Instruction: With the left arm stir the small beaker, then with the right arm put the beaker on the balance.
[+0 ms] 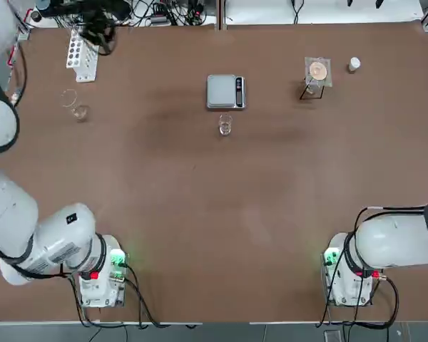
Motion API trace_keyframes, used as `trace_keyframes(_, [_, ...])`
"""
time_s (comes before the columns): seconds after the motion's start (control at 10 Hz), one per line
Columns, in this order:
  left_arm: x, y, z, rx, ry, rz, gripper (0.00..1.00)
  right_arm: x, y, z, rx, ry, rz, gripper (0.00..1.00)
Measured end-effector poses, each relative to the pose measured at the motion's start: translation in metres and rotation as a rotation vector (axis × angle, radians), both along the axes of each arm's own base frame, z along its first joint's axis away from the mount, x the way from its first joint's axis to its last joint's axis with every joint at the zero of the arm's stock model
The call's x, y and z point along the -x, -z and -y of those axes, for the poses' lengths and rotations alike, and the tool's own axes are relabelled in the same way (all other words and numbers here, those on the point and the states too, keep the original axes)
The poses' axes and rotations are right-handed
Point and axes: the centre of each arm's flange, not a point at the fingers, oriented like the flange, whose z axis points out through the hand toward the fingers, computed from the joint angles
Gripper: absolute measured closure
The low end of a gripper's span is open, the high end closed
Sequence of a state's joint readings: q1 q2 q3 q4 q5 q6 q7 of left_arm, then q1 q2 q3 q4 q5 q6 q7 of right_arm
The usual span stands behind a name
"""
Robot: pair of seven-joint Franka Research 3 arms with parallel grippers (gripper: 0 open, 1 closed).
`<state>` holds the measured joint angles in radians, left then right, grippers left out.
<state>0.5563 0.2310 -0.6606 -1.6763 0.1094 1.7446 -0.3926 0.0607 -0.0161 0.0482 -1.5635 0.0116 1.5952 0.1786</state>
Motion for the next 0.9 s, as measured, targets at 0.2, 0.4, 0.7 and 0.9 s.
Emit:
trace_keyframes(0.2, [-0.001,0.002,-0.102,0.026,0.04,0.044,0.92,0.0,0.005,-0.008,-0.024,-0.145,-0.012,0.0])
trace_keyframes(0.4, [0.006,0.011,-0.159,0.042,0.08,0.061,0.92,0.0,0.012,-0.012,-0.052,-0.312,-0.019,0.0])
trace_keyframes(0.7, [0.014,0.032,-0.238,0.061,0.098,0.133,0.92,-0.007,0.023,-0.017,-0.087,-0.533,-0.011,0.0])
trace_keyframes(0.9, [0.018,0.063,-0.28,0.095,0.094,0.158,0.92,-0.014,0.032,-0.024,-0.093,-0.623,-0.001,0.0])
